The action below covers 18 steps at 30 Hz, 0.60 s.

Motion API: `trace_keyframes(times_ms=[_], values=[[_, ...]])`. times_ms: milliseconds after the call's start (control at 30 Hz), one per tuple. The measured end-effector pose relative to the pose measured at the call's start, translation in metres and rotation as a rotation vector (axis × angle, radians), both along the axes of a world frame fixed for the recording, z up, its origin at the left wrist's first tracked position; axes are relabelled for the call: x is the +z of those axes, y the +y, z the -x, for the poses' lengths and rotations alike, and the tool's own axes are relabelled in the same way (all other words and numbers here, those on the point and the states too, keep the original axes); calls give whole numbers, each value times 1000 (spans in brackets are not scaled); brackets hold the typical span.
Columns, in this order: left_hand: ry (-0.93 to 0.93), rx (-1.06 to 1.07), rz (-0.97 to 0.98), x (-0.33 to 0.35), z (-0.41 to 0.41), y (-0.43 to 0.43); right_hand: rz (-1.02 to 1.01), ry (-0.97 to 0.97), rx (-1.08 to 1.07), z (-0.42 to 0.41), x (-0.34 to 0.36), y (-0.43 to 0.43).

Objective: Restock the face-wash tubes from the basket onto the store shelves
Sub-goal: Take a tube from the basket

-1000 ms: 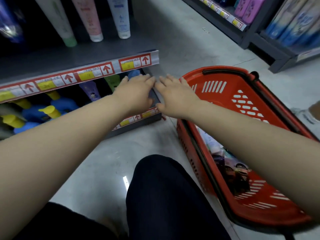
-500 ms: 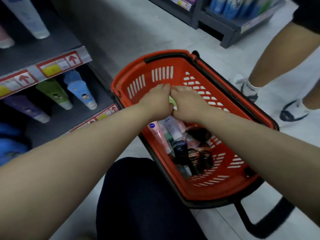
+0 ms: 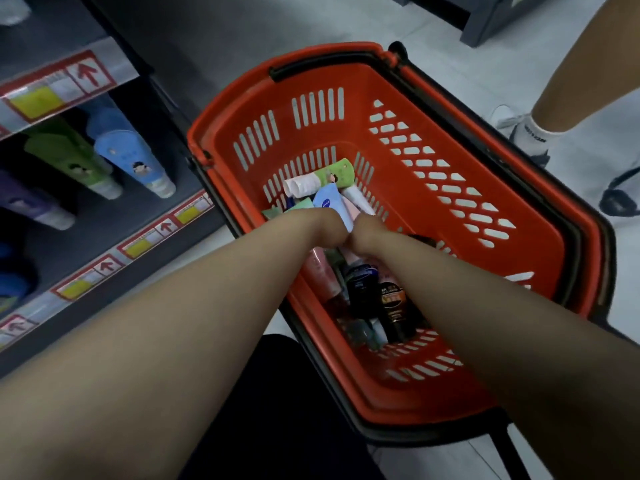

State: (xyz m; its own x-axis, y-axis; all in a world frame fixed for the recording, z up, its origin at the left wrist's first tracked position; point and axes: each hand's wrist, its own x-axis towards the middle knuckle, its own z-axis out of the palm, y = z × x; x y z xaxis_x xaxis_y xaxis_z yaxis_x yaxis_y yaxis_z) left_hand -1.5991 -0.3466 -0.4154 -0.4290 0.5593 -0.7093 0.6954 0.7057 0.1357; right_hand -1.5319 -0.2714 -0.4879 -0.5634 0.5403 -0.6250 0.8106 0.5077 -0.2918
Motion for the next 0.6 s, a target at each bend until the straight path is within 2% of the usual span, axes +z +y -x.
trace_keyframes(times_ms=[100,167,233,300,367,400,500,600], values=[[-76,14,-16,2,-2,3,-15,-33,-28,3,-20,3],[-122,81,-62,8,-4,5,60,22,-107,1,-14,2],[-151,211,-134,9,0,4,277,175,-311,-3,-5,-2],[-193,384,-207,11,9,-1,607,352,-547,-7,13,-9],[-353,621,-267,7,14,-2,859,509,-666,-5,24,-14],[-439,755,-319,5,15,-2,919,566,-677,-3,26,-15],[-592,1076,-513,10,17,-4,928,644,-695,1,43,-17],[-757,1138,-709,24,24,-14,943,703,-741,7,69,-14]])
